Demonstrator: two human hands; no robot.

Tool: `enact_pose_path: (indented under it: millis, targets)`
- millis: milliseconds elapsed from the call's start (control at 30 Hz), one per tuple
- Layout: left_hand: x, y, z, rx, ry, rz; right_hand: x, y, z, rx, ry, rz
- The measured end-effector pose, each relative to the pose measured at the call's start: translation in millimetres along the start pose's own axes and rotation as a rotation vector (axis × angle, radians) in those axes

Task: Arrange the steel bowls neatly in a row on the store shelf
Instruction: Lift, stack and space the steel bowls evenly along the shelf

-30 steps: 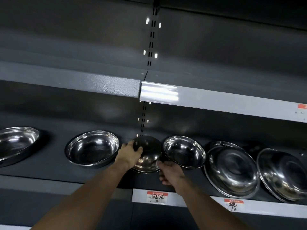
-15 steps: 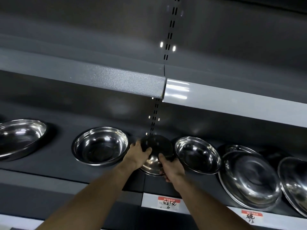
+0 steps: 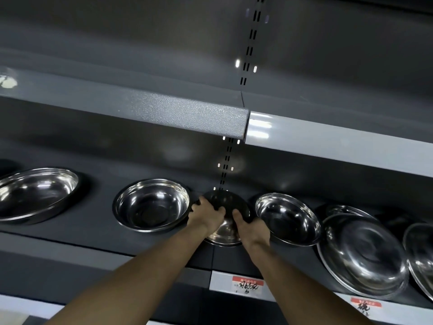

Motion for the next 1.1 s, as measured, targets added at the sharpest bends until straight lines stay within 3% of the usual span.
enact_pose_path:
  millis: [367, 800, 967, 1100]
  targets:
    - [-10.6, 24.7, 31.6, -0.198, 0.038, 0.032, 4.3, 8.0, 26.7, -0.003, -0.012, -0.002]
    - [4.9, 47.6, 29.5, -0.397, 0.463, 0.02, 7.6, 28.3, 38.7, -0.016, -0.129, 0.187]
    - [10.6, 50.8, 31.1, -0.403, 0.441, 0.051, -1.6, 33.0, 37.8, 0.035, -0.144, 0.173]
    - [13.2, 54.4, 30.2, -0.359, 0.292, 0.073, -11.9, 38.1, 41.4, 0.034, -0.058, 0.154]
Point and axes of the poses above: each hand's wrist, its own y-axis away from the middle knuckle, its own z-axis out of the back of the hand, x = y × z, the point moved 4 cm from there along -y, towards the middle knuckle, and after that the axes turned 6 degrees about -z, right-handed, at the moved point
